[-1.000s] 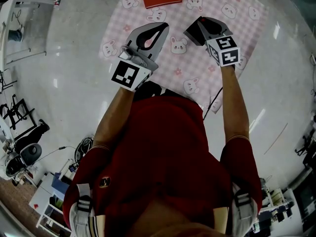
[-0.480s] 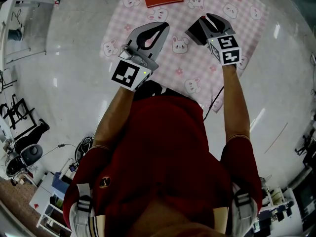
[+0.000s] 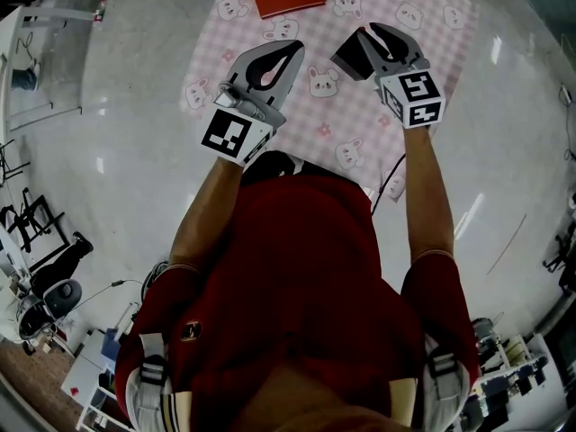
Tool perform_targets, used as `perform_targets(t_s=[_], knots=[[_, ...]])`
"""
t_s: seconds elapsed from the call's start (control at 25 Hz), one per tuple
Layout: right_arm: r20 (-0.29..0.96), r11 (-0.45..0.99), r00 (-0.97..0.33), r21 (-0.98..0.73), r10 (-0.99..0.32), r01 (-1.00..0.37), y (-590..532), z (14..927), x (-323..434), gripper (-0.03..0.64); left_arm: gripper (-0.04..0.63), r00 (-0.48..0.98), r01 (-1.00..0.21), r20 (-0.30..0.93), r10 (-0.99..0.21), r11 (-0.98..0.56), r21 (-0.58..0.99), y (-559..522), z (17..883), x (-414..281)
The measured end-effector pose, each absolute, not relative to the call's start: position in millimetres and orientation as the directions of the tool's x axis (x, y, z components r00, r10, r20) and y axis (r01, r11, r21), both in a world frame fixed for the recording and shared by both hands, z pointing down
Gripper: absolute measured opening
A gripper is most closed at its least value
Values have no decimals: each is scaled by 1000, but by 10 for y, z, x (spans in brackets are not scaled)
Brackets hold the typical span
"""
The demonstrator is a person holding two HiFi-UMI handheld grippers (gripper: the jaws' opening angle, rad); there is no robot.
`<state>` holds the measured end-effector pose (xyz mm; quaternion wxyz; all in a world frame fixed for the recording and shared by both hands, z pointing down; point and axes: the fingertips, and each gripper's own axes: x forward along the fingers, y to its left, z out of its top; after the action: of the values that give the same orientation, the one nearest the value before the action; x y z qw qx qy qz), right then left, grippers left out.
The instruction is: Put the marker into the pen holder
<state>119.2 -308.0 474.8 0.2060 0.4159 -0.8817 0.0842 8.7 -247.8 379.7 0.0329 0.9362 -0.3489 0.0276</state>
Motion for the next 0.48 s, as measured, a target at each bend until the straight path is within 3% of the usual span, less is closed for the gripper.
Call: perform_targets(t_s=[0.48], knots=[[249,600,-585,-20,-772,-800,-2602,3917,1038,11,6,803,-596,34,-595,-803,31,-2324,3635,171]])
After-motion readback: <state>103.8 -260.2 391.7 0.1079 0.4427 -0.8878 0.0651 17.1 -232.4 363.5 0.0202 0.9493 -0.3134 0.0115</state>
